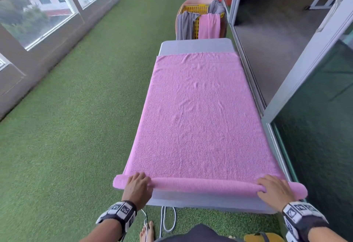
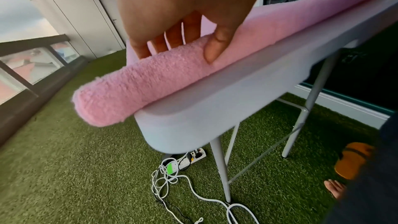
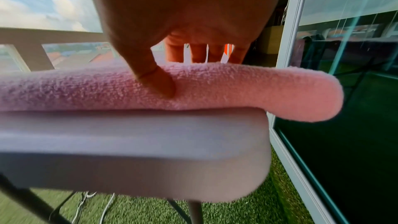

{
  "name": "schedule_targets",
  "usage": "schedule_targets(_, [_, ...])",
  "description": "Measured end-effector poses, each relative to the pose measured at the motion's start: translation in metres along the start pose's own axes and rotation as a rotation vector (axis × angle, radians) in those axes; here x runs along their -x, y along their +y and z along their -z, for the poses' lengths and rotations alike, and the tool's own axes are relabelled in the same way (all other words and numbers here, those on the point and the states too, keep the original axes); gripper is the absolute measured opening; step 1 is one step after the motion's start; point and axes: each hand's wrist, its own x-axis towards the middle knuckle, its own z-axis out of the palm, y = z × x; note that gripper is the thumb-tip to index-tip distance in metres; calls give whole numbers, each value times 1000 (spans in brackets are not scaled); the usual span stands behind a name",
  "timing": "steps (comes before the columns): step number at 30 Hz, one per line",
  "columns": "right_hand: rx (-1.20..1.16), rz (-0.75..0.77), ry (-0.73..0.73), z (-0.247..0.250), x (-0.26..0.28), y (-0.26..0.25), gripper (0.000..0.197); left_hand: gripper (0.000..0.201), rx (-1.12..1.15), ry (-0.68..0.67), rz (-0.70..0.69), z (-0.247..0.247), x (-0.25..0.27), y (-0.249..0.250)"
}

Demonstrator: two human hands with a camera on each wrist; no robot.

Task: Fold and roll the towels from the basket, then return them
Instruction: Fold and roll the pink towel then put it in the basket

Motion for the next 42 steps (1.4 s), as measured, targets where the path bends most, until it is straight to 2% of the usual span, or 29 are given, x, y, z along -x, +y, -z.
schedule_targets(2, [-37, 21, 117, 3, -8, -2, 35, 30, -32, 47, 34, 1, -7, 4])
schedule_targets(3, [-73, 29, 152, 1, -8, -4, 39, 34, -33, 41, 58, 2, -8, 7])
schedule_targets(5, [-91, 59, 91, -8, 0, -6, 48, 35, -62, 27, 5, 0, 0, 10])
schedule_targets(6, [-68, 79, 43, -16, 6, -4, 53, 43, -40, 5, -18, -5, 5, 9])
schedule_targets(7, [-44, 76, 9, -20, 9, -3, 54, 48, 11, -63, 18, -2, 9, 11])
schedule_targets(9, [-55, 70, 9, -17, 9, 0, 40, 36, 19, -104, 43, 1, 8, 11])
schedule_targets(11, [-23, 47, 3, -6, 1, 1, 26, 6, 5, -73, 33, 5, -3, 10])
schedule_targets(13, [-22, 33, 87, 0, -10, 2, 38, 27, 8, -26, 47, 7, -17, 8])
schedule_targets(15, [-59, 34, 152, -1, -11, 2, 47, 34, -12, -19, 64, 5, -23, 6])
schedule_targets(17, [-91, 58, 102, -9, -1, 1, 55, 28, -36, -7, 6, 5, -16, 7])
schedule_targets(18, [-86, 60, 73, -16, 5, 2, 57, 34, -5, -18, -23, 1, -10, 6])
schedule_targets(19, [-76, 47, 61, -18, 10, 2, 56, 40, 10, -115, -17, 4, -3, 8])
schedule_targets(20, [-69, 18, 61, -19, 13, 1, 51, 37, 36, -128, -8, 0, 1, 6])
schedule_targets(22, [-13, 8, 69, -9, 10, -1, 36, 2, 11, -69, -20, 2, -1, 4])
schedule_targets(24, [21, 2, 80, 2, -1, -3, 31, 29, 38, -92, 19, 6, -12, 6])
schedule_targets(26, [-25, -8, 174, 3, -9, 0, 37, 25, -30, -9, 51, 3, -18, 6])
schedule_targets(27, [-36, -13, 191, -1, -9, 3, 39, 33, -47, -23, 91, 3, -16, 7])
schedule_targets(29, [-24, 23, 128, -17, -2, 9, 47, 54, -27, -22, 15, -6, -6, 6])
schedule_targets(31, [-12, 29, 52, -26, 10, 11, 53, 66, 3, -123, 1, -7, 5, 6])
schedule_targets(33, [-35, 9, 28, -23, 14, 9, 46, 51, -1, -171, 17, -4, 6, 3])
schedule_targets(36, [11, 1, 31, -3, 4, 3, 33, 9, 46, -141, -20, 7, -14, 3])
schedule_targets(38, [2, -29, 99, 3, -3, 4, 42, 44, 39, -65, 6, 6, -27, 2])
schedule_targets(39, [-26, -32, 140, 2, -3, 6, 45, 51, 37, -37, 31, 5, -31, 0])
schedule_targets(40, [-57, -26, 150, -2, -2, 8, 49, 50, 1, -43, 21, 0, -32, -4])
schedule_targets(42, [-56, 7, 52, -10, 7, 7, 57, 54, -13, -88, -27, -9, -25, -9])
